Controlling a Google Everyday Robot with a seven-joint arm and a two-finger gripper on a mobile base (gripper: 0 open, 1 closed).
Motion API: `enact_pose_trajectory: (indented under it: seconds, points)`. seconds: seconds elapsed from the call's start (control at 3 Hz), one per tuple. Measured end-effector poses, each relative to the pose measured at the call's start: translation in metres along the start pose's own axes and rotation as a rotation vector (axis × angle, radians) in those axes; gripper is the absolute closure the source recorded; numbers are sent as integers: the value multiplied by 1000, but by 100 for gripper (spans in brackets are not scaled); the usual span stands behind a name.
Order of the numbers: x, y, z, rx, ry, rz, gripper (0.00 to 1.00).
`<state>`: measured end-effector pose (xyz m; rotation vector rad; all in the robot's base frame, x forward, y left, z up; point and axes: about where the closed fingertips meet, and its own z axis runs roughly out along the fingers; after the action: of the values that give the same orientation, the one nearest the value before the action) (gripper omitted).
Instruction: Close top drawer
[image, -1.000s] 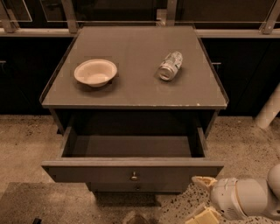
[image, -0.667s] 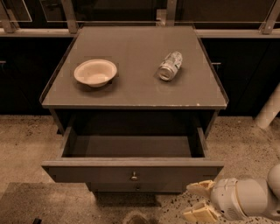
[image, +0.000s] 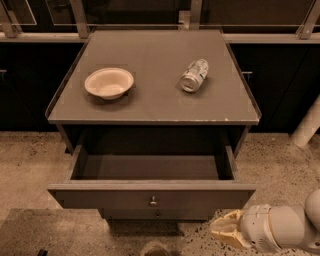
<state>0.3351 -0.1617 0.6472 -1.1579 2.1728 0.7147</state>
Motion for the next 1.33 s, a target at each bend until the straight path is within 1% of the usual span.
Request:
enact_pose_trajectory:
  seconds: [0.33,0.67,1.0,1.33]
  points:
    - [-5,-37,18,42,-40,-35,100]
    - [-9,-84,47,60,-60,-39,100]
    - [-8,-83,47,60,-60,-39,100]
    - [-18,-99,53,98,-81,-55,100]
